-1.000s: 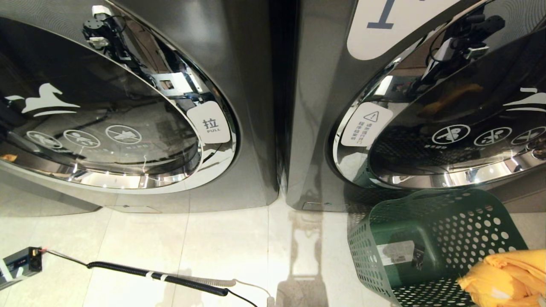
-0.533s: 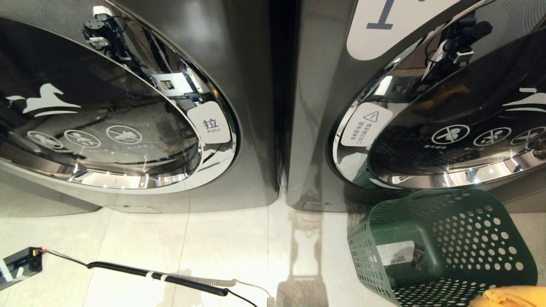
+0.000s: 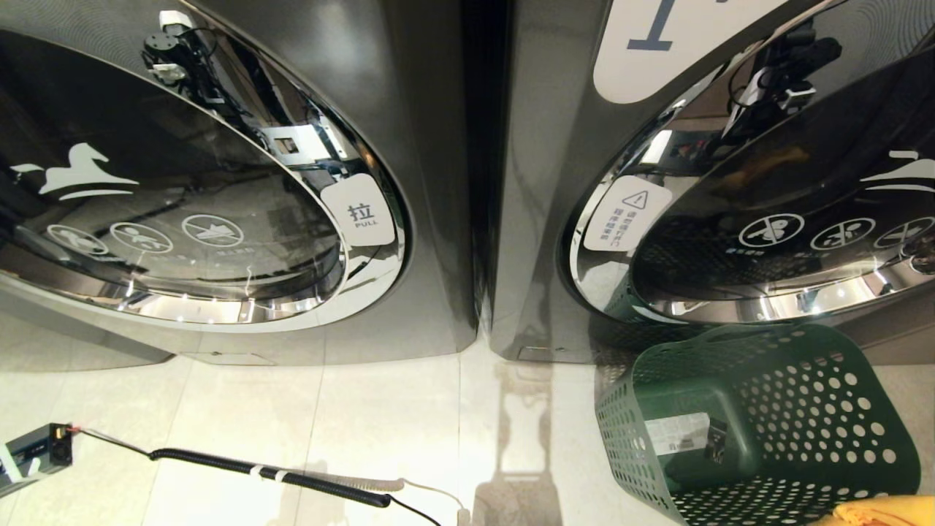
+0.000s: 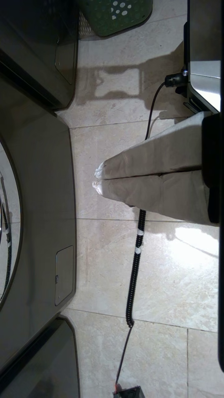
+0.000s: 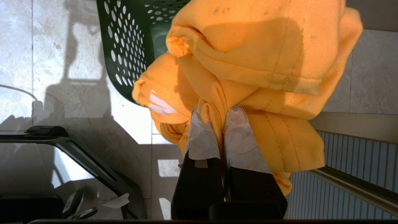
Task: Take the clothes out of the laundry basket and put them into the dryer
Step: Put the clothes in the dryer
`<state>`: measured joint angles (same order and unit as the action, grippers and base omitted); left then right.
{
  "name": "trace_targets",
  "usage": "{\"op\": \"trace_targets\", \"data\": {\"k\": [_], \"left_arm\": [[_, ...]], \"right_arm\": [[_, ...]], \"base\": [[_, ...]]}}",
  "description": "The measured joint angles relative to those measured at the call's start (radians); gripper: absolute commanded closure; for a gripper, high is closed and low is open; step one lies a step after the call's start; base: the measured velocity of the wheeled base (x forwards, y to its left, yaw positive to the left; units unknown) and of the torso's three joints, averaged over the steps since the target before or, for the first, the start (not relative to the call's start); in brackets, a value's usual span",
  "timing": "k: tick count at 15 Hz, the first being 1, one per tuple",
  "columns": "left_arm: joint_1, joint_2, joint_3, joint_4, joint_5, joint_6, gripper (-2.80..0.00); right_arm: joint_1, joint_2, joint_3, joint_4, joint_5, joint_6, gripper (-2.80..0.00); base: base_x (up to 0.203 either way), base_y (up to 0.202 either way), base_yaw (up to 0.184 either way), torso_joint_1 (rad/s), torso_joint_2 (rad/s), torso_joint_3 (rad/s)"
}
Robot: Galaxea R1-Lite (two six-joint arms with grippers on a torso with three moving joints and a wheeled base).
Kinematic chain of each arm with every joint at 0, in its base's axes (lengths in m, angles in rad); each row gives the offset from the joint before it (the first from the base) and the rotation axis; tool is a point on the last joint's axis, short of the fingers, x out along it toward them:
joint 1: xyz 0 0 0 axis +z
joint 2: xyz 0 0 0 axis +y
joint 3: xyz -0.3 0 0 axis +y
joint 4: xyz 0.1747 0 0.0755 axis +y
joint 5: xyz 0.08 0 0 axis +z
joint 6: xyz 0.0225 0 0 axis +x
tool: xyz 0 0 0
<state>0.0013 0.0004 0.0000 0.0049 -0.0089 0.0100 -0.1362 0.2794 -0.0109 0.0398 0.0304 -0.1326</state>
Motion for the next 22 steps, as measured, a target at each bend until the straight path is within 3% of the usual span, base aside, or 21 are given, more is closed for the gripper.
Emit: {"op": "trace_targets", "data": {"k": [3, 7, 15, 22], "left_arm": [[0.0, 0.0, 0.0, 0.0, -0.016, 0.032, 0.0], [0.0, 0.0, 0.0, 0.0, 0.002, -0.01, 0.0], [0.0, 0.0, 0.0, -0.002, 0.007, -0.029, 0.0], [0.0, 0.0, 0.0, -0.001, 0.007, -0.028, 0.0]], "right_arm": [[0.0, -0.001, 0.001, -0.002, 0.001, 0.0, 0.0], [0.0, -0.001, 0.001, -0.006, 0.002, 0.002, 0.0], [0.0, 0.0, 0.001, -0.006, 0.002, 0.003, 0.0], [0.111, -0.077, 0.01, -0.035, 0.003, 0.026, 0.0]], "base": [[0.0, 0.0, 0.0, 0.001, 0.0, 0.025], [0.0, 0.0, 0.0, 0.002, 0.0, 0.168], [0.0, 0.0, 0.0, 0.001, 0.0, 0.198], [0.0, 0.0, 0.0, 0.002, 0.0, 0.2]]}}
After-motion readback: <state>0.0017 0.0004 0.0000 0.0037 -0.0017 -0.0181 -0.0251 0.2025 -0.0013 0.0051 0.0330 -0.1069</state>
